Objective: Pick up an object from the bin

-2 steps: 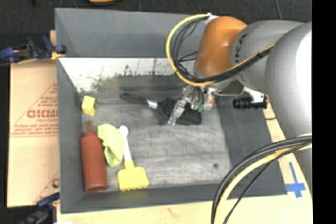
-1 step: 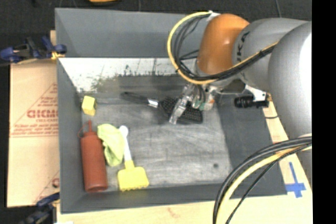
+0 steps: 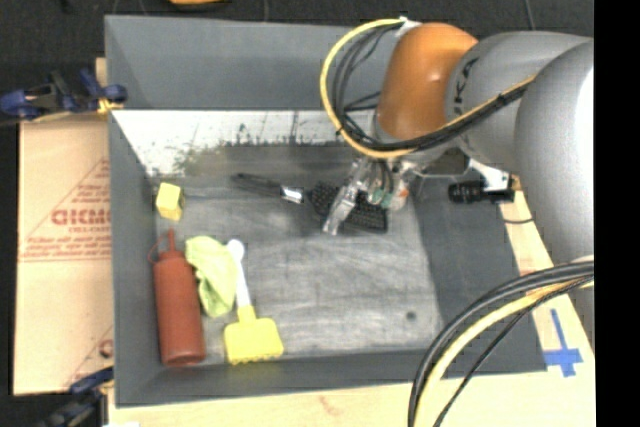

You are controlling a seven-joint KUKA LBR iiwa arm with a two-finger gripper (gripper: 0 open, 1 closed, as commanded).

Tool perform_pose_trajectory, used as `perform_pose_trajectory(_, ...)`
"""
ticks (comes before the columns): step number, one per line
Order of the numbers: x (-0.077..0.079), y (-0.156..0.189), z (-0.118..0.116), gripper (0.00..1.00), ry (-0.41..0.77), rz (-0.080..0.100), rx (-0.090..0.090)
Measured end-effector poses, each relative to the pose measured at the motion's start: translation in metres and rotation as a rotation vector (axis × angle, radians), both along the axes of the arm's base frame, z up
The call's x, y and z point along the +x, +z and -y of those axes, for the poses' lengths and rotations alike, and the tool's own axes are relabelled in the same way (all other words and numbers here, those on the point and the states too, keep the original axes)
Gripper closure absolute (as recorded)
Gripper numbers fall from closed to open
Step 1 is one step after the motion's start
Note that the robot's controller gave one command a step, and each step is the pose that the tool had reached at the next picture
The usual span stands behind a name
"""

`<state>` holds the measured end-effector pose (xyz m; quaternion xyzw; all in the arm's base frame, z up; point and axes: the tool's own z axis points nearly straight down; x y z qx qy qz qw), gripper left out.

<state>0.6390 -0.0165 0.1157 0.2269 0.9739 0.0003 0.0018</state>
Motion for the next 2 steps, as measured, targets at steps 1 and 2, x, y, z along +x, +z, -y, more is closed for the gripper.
perform_pose_trajectory(1,0.0001,0.0049,0.0001,1.00,0.000,0.000,0.000)
perform_pose_trajectory(2,0.0002,0.0084,0.0001,1.00,0.001,0.000,0.000)
